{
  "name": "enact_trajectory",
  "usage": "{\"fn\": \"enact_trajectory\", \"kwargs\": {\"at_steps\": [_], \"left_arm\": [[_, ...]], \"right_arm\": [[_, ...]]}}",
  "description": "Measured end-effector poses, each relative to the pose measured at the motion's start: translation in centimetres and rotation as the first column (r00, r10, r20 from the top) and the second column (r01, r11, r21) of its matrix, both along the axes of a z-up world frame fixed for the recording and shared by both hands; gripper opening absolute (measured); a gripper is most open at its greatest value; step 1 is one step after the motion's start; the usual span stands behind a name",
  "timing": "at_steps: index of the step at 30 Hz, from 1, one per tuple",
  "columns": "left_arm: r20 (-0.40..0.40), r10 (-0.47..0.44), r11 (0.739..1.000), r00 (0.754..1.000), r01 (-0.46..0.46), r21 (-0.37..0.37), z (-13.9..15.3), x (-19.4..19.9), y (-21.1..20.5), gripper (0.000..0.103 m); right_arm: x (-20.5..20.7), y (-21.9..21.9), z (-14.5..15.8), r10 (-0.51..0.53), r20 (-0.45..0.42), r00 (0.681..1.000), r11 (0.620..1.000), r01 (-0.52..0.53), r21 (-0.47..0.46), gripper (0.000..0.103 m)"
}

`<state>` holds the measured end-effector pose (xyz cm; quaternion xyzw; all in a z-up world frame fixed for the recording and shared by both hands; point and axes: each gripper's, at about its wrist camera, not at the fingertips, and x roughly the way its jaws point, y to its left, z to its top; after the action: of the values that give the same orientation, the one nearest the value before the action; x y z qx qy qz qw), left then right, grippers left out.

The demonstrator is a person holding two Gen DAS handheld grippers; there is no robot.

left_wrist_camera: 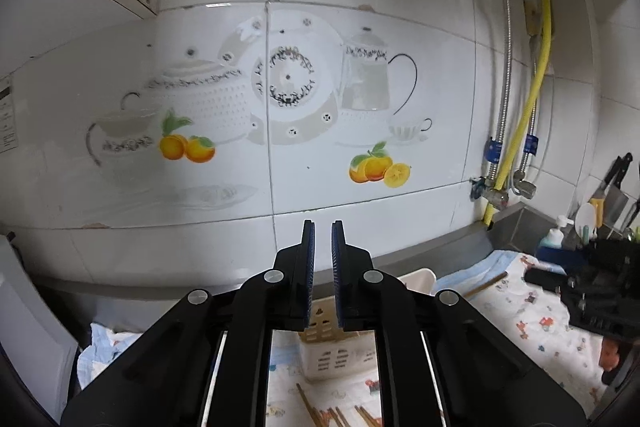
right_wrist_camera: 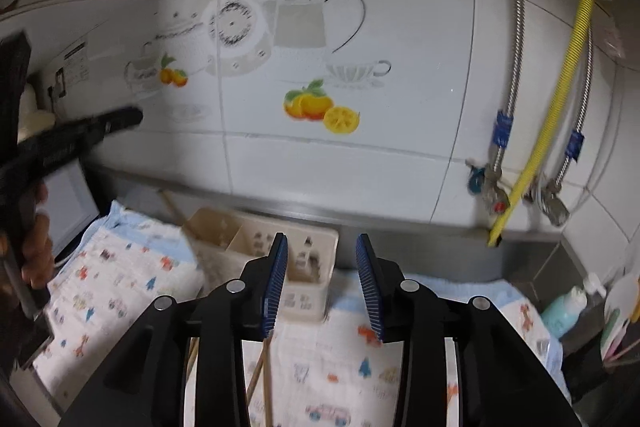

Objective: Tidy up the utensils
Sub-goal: 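Move both open grippers back down to the chopsticks on the cloth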

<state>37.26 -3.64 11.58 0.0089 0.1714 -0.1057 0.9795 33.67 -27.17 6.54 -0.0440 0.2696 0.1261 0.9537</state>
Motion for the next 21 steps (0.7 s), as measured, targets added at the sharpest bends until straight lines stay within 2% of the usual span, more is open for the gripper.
{"fn": "enact_trajectory", "kwargs": {"at_steps": [2, 7, 9, 10, 16, 21], "left_arm": [[-0.006, -0.006, 1.000, 1.000, 0.006, -0.016, 0.1, -1.7, 0.6, 0.009], [-0.031, 0.046, 0.999, 0.998, -0.046, 0.011, -1.3, -5.9, 1.8, 0.012], [-0.055, 0.068, 0.998, 0.996, -0.068, 0.011, -2.6, -7.7, 2.4, 0.030], [-0.068, 0.078, 0.997, 0.995, -0.077, 0.009, -3.2, -8.6, 2.7, 0.034], [-0.164, 0.086, 0.996, 0.983, -0.090, -0.016, -8.0, -13.0, 4.1, 0.035], [-0.248, 0.085, 0.996, 0.965, -0.092, -0.015, -12.2, -15.1, 4.8, 0.035]], "right_arm": [[-1.7, -0.1, -1.4, 0.013, -0.035, 0.999, 1.000, -0.013, 0.009, 0.035], [-6.0, 0.1, -6.1, 0.021, -0.100, 0.995, 0.999, -0.025, -0.043, 0.035], [-7.6, 0.4, -8.6, 0.026, -0.140, 0.990, 0.997, -0.036, -0.070, 0.035], [-8.4, 0.4, -9.9, 0.026, -0.163, 0.986, 0.996, -0.039, -0.077, 0.035], [-10.9, 1.3, -16.8, 0.036, -0.287, 0.957, 0.992, -0.068, -0.103, 0.032], [-11.3, 1.4, -19.5, 0.022, -0.328, 0.944, 0.995, -0.053, -0.087, 0.030]]}}
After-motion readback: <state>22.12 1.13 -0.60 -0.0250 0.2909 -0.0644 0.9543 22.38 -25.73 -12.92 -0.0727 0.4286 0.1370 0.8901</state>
